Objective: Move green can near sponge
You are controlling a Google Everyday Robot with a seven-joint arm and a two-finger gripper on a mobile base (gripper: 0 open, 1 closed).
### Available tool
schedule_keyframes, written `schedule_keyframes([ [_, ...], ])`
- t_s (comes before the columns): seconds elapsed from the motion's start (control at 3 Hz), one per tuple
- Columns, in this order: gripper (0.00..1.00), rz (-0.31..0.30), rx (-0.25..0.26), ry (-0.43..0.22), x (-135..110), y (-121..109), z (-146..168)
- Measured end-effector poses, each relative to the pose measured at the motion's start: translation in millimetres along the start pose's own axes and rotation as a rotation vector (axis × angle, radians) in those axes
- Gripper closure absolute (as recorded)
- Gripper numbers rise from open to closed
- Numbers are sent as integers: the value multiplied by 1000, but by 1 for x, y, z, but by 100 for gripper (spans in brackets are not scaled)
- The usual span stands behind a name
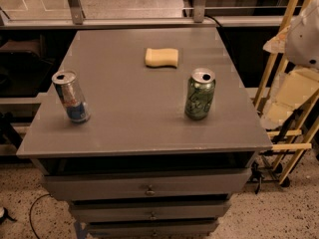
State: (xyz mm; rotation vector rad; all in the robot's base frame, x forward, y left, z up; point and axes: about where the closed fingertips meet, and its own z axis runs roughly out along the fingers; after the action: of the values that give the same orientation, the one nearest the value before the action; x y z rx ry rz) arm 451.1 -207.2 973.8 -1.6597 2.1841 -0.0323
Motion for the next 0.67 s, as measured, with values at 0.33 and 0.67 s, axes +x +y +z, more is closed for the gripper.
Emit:
schedule_keyframes([
  [0.33,0,39,-17,-123,-16,-20,31],
  [0.67,0,93,-32,-249,-31,-42,58],
])
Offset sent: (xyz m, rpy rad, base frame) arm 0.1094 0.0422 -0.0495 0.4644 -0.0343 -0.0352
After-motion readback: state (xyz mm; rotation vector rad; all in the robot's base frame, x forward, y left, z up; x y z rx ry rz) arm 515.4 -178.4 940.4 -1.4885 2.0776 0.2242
